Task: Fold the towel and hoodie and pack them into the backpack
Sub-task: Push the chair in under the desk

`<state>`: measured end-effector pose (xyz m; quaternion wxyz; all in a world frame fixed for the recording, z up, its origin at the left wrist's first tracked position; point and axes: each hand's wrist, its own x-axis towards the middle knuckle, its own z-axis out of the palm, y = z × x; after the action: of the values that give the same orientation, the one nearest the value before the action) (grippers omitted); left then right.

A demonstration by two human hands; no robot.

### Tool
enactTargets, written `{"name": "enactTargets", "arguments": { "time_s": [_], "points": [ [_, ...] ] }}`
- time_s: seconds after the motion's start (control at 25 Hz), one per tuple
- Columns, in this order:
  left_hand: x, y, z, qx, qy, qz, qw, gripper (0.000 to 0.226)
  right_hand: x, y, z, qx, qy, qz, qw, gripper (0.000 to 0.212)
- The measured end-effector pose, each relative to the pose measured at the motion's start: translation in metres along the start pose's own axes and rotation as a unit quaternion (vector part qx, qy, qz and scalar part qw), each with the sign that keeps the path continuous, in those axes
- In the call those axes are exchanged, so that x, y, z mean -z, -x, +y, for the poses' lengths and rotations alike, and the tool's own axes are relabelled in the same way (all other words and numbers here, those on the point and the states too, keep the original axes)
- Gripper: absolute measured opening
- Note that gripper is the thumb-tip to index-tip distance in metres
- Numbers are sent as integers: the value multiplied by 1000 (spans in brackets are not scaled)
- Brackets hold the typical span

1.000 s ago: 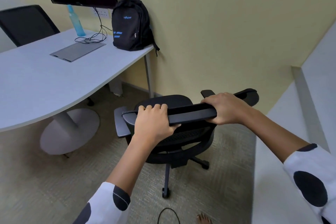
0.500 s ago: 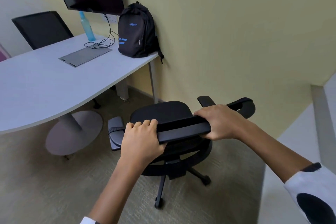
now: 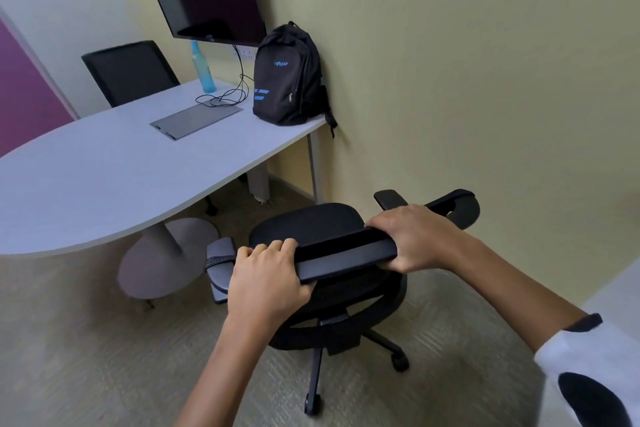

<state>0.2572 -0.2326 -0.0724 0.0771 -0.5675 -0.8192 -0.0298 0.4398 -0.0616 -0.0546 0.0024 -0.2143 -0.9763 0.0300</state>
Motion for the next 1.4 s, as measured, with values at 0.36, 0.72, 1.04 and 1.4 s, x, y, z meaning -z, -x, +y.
{"name": "enactTargets", "arguments": {
  "time_s": [0.36, 0.72, 1.04, 1.4],
  "points": [
    [-8, -43, -27, 36, -21, -4, 999, 59, 6, -61, 12, 30, 0, -4, 1000, 40],
    [-14, -75, -56, 60, -17, 0, 998, 63, 1, -122, 21, 45, 5, -8, 999, 48],
    [-17, -108, -97, 58, -18, 0, 998, 63, 3, -175, 16, 61, -15, -8, 998, 43],
    [-27, -153, -143, 72, -13, 5, 997, 66, 6, -247, 18, 79, -26, -10, 996, 41]
  ]
}}
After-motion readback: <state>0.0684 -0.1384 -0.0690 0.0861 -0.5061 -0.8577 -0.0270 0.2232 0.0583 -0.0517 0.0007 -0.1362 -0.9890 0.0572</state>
